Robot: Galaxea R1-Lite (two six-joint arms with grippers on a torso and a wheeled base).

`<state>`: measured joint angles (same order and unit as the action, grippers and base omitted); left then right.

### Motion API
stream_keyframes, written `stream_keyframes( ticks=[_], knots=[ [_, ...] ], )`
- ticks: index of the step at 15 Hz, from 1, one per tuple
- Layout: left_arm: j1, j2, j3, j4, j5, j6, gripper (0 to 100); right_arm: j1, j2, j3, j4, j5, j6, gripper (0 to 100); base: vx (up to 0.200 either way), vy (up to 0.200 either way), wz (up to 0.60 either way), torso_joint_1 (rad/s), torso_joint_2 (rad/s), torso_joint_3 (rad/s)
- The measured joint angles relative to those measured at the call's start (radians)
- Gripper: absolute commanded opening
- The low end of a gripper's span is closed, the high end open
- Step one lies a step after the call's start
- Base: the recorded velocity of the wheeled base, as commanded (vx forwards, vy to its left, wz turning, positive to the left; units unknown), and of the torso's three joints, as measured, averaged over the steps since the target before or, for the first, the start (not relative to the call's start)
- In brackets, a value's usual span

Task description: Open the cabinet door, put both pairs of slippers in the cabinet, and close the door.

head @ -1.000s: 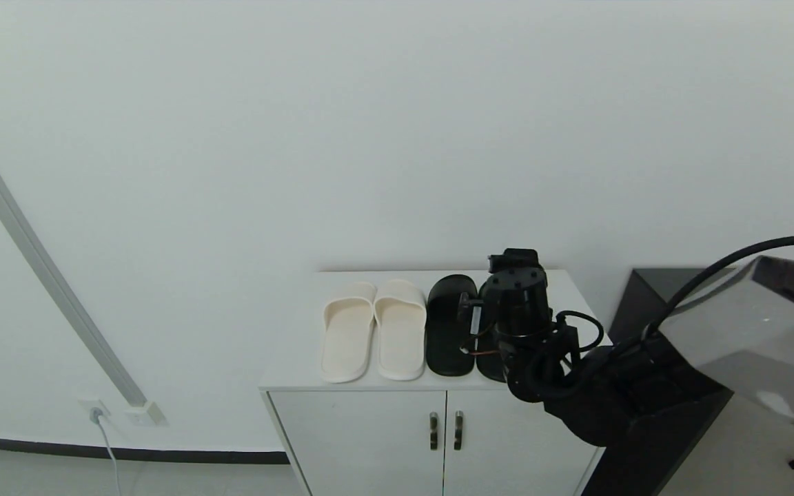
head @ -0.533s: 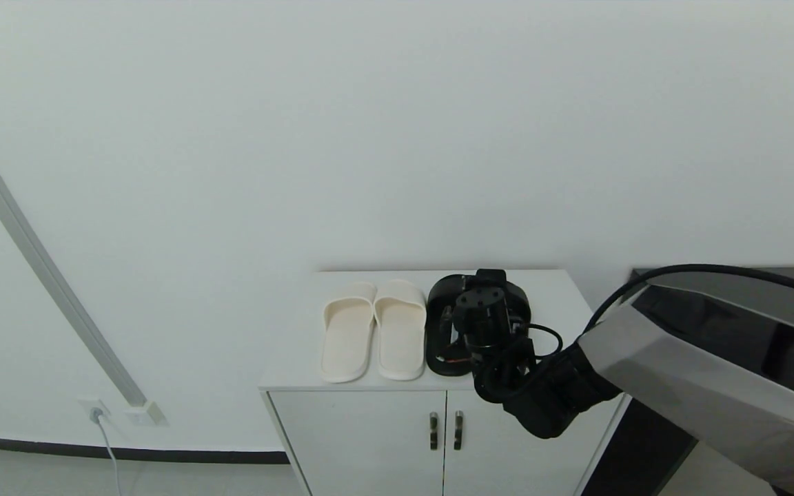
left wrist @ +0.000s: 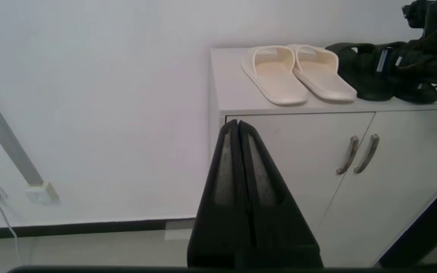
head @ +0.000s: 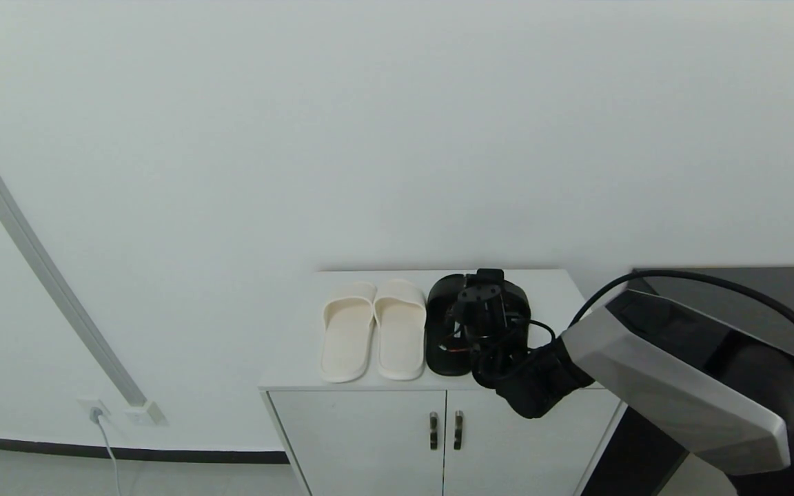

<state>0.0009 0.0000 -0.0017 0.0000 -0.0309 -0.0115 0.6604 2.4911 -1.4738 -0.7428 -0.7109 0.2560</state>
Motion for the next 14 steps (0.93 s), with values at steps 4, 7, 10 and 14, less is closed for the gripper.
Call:
stream_keyframes(
  ticks=[4, 7, 10, 14],
  knots=[
    [0.0, 0.0, 0.0, 0.0, 0.0, 0.0, 0, -0.015, 0.025, -0.106, 0.075, 0.003, 0.0, 100, 0.0, 0.0, 0.0, 0.0, 0.0, 0.0],
    [0.0, 0.0, 0.0, 0.0, 0.0, 0.0, 0, -0.023, 0.055, -0.17, 0.099, 0.001, 0.0, 0, 0.0, 0.0, 0.0, 0.0, 0.0, 0.0],
    [0.0, 0.0, 0.0, 0.0, 0.0, 0.0, 0, -0.026, 0.07, -0.187, 0.106, 0.001, 0.0, 0, 0.0, 0.0, 0.0, 0.0, 0.0, 0.0],
    [0.0, 0.0, 0.0, 0.0, 0.0, -0.001, 0, -0.021, 0.065, -0.163, 0.101, -0.009, 0.0, 0, 0.0, 0.0, 0.0, 0.0, 0.0, 0.0]
  ],
)
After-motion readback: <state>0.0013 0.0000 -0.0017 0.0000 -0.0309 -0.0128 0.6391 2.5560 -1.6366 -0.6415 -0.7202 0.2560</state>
